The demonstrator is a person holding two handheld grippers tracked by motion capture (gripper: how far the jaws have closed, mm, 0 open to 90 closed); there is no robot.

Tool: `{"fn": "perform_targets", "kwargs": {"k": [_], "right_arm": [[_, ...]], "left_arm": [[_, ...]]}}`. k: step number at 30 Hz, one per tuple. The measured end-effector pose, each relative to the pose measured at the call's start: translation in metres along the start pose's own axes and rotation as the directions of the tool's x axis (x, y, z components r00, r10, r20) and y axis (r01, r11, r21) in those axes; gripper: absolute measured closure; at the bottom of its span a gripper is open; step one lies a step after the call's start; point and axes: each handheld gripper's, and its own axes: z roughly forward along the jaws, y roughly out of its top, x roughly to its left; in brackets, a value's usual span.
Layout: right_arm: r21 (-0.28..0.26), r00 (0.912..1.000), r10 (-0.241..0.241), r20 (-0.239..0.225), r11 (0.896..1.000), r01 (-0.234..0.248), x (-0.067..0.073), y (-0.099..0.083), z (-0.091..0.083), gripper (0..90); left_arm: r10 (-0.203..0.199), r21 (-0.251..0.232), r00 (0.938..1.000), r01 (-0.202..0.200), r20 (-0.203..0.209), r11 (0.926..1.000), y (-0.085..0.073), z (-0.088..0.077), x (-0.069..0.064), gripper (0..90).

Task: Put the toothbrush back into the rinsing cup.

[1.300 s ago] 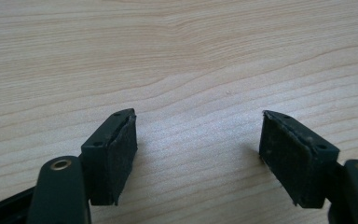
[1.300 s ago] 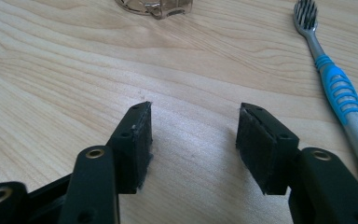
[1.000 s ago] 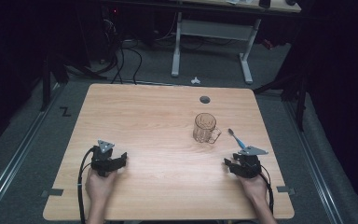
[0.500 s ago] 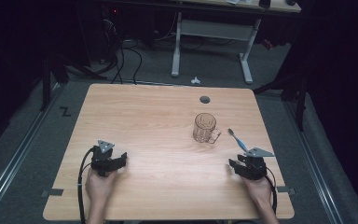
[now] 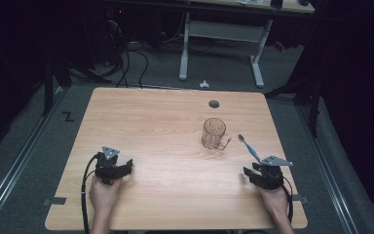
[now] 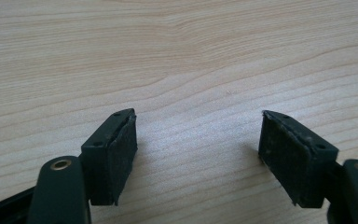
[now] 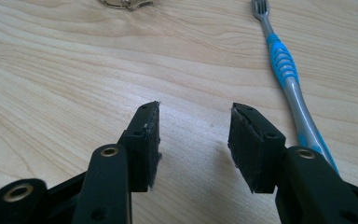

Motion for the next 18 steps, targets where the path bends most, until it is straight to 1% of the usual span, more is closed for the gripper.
{"fn": "perform_targets", "kwargs": {"k": [7, 9, 12, 13, 18], "right_arm": [[-0.013, 0.9999, 0.014, 0.009, 1.000, -0.014, -0.005, -0.003, -0.004, 55.9], [-0.013, 0.9997, 0.012, 0.019, 1.000, -0.012, -0.006, -0.003, -0.006, 57.2], [-0.008, 0.9997, 0.010, 0.021, 1.000, -0.010, -0.007, -0.003, -0.006, 58.0], [-0.008, 0.9997, 0.003, 0.024, 1.000, -0.003, -0.008, -0.003, -0.007, 58.4], [-0.015, 0.9996, 0.001, 0.028, 1.000, -0.001, -0.012, -0.001, -0.009, 59.0]], "left_arm": [[0.001, 0.001, 1.0000, -0.001, -0.001, 1.0000, 0.000, 0.000, 0.000, 28.4], [0.001, 0.000, 1.0000, -0.001, -0.001, 1.0000, 0.000, 0.000, 0.000, 28.4], [0.002, 0.001, 1.0000, -0.002, -0.001, 1.0000, 0.000, 0.000, 0.000, 28.4], [0.002, 0.001, 1.0000, -0.002, -0.001, 1.0000, 0.000, 0.000, 0.000, 28.4], [0.002, 0.001, 1.0000, -0.002, -0.001, 1.0000, 0.000, 0.000, 0.000, 28.3]]}}
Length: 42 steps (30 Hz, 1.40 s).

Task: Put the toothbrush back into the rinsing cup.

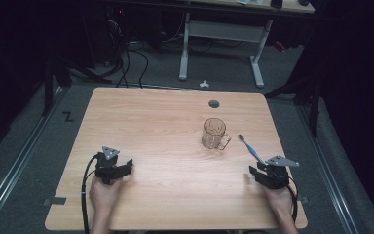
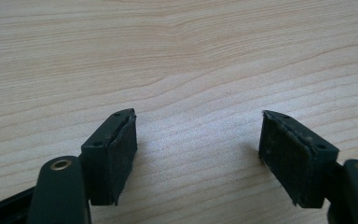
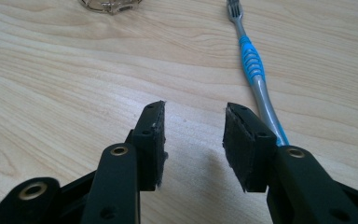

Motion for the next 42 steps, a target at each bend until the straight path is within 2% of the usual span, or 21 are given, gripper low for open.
{"fn": "perform_targets", "kwargs": {"k": [10, 32, 42], "right_arm": [[0.011, 0.9995, -0.016, 0.026, 1.000, 0.016, -0.006, 0.009, -0.002, 62.0], [0.044, 0.9981, -0.043, 0.043, 0.998, 0.042, -0.019, 0.030, -0.001, 64.1], [0.088, 0.9973, -0.061, 0.040, 0.994, 0.058, -0.023, 0.043, 0.004, 64.7]], "left_arm": [[0.001, 0.000, 1.0000, -0.001, -0.002, 1.0000, 0.000, 0.000, 0.000, 28.4], [0.001, 0.000, 1.0000, -0.001, -0.002, 1.0000, 0.000, 0.000, 0.000, 28.5], [0.000, -0.001, 1.0000, 0.000, 0.000, 1.0000, 0.000, 0.000, 0.000, 28.4]]}}
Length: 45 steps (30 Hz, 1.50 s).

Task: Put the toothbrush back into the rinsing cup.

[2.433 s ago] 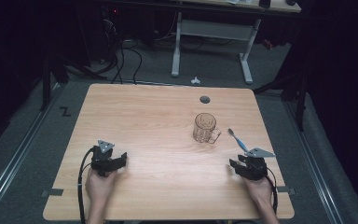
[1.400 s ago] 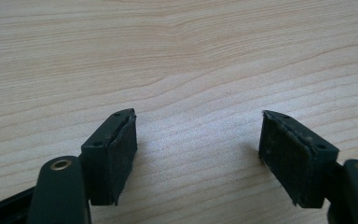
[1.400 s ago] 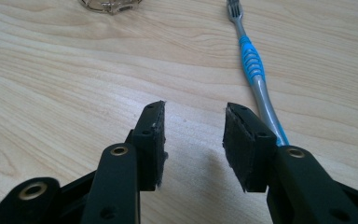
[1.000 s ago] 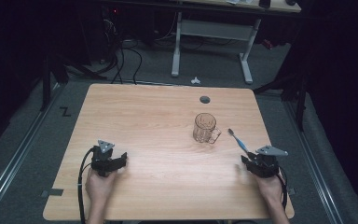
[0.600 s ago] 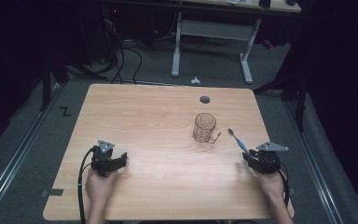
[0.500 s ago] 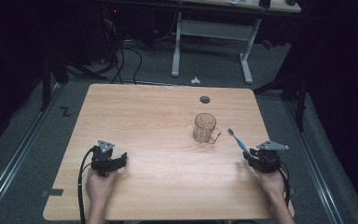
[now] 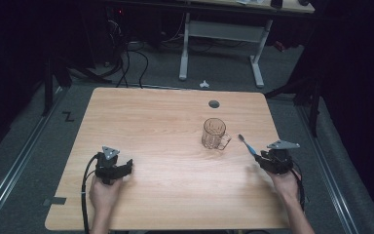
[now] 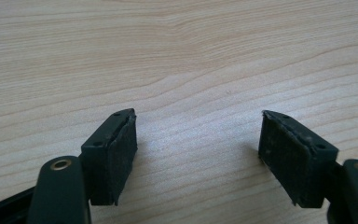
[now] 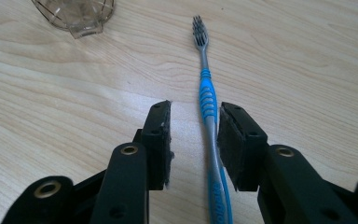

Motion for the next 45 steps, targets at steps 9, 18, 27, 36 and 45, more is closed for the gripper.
{"fn": "perform_targets", "kwargs": {"k": [9, 18, 27, 36, 45], "right_arm": [[0.043, 0.9998, -0.018, 0.003, 0.999, 0.018, -0.004, 0.013, 0.006, 63.7], [0.074, 0.9997, -0.021, -0.013, 0.997, 0.022, -0.009, 0.022, 0.012, 64.5], [0.093, 0.9990, -0.045, -0.005, 0.995, 0.046, -0.012, 0.037, 0.015, 65.4], [0.121, 0.9985, -0.054, -0.010, 0.991, 0.054, -0.015, 0.049, 0.021, 65.8], [0.187, 0.9973, -0.067, -0.030, 0.980, 0.072, -0.015, 0.061, 0.032, 69.8]], "left_arm": [[0.001, 0.001, 1.0000, -0.001, -0.001, 1.0000, 0.000, 0.000, 0.000, 28.5], [0.001, 0.002, 1.0000, -0.001, 0.000, 1.0000, 0.000, 0.000, 0.000, 28.5], [0.000, 0.001, 1.0000, 0.000, 0.001, 1.0000, 0.000, 0.000, 0.000, 28.5], [-0.001, 0.000, 1.0000, 0.001, 0.001, 1.0000, 0.000, 0.000, 0.000, 28.4], [-0.002, 0.000, 1.0000, 0.002, 0.002, 1.0000, 0.000, 0.000, 0.000, 28.4]]}}
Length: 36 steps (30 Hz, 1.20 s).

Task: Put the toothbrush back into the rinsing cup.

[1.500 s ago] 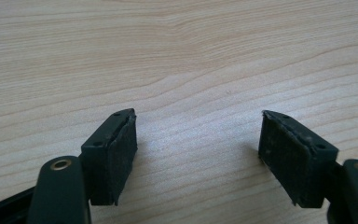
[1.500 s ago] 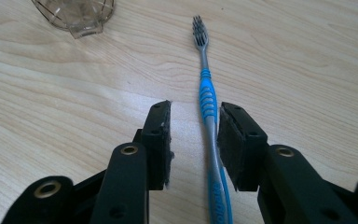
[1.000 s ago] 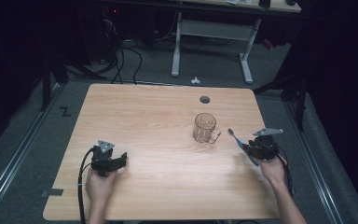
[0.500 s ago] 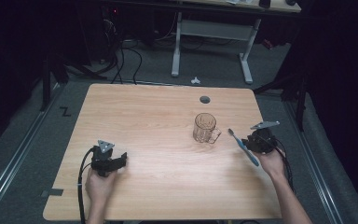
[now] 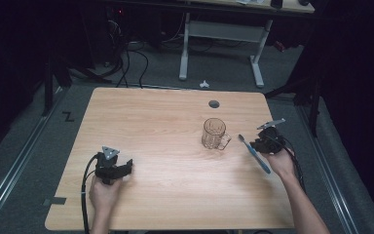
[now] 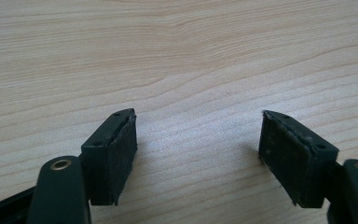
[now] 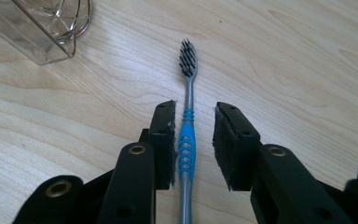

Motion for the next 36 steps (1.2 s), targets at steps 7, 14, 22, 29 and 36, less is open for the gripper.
{"fn": "perform_targets", "kwargs": {"k": [7, 14, 22, 29, 36], "right_arm": [[0.044, 1.0000, -0.006, -0.003, 0.999, 0.006, -0.001, 0.008, 0.008, 70.1], [0.125, 0.9998, -0.011, -0.017, 0.992, 0.014, -0.001, 0.015, 0.020, 70.5], [0.191, 0.9994, -0.017, -0.032, 0.981, 0.023, 0.000, 0.019, 0.031, 70.7], [0.240, 0.9992, -0.007, -0.038, 0.971, 0.016, -0.001, 0.021, 0.037, 72.1], [0.272, 0.9991, -0.003, -0.041, 0.962, 0.014, -0.002, 0.022, 0.043, 74.7]], "left_arm": [[-0.001, 0.000, 1.0000, 0.001, 0.001, 1.0000, 0.000, 0.000, 0.000, 28.3], [-0.002, -0.001, 1.0000, 0.002, 0.001, 1.0000, 0.000, 0.000, 0.000, 28.2], [-0.002, 0.000, 1.0000, 0.002, 0.003, 1.0000, 0.000, 0.000, 0.000, 28.1], [-0.003, -0.001, 1.0000, 0.003, 0.007, 1.0000, 0.000, 0.000, 0.001, 28.1], [-0.004, -0.001, 1.0000, 0.004, 0.007, 1.0000, 0.000, 0.000, 0.001, 28.1]]}}
